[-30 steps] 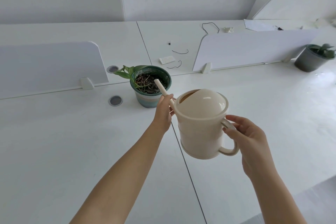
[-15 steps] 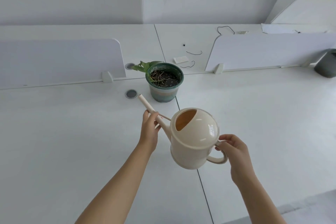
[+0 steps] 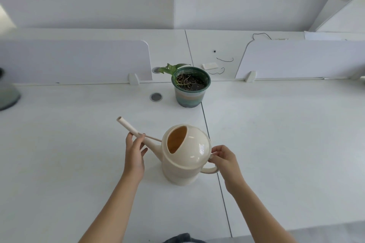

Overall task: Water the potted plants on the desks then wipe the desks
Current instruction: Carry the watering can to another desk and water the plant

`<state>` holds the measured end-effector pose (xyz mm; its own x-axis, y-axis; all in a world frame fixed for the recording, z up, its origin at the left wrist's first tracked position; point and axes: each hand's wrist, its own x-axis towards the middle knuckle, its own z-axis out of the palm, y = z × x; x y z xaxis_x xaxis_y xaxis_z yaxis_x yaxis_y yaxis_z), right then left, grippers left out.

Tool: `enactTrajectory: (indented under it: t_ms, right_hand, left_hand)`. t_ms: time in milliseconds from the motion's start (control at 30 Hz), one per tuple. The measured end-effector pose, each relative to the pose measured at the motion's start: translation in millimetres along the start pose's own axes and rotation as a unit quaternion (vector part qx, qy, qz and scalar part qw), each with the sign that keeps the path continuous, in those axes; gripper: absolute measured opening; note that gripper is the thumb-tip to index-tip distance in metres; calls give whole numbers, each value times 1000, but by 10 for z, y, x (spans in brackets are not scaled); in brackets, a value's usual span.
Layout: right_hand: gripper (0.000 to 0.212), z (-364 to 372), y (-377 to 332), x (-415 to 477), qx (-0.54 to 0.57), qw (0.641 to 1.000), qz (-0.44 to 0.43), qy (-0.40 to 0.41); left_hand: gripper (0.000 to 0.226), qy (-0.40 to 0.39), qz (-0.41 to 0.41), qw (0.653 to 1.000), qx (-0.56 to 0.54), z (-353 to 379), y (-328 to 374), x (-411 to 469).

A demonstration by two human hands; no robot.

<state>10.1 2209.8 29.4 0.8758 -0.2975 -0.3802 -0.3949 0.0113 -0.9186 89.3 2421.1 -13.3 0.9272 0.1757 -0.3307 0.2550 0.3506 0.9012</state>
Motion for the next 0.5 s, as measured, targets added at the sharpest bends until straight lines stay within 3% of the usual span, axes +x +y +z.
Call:
enactTrajectory:
  t_ms: [500]
  right_hand:
    - [18, 265, 57, 48, -38, 997, -13, -70]
  left_hand:
    - [45, 69, 1, 998, -8, -386, 15, -157]
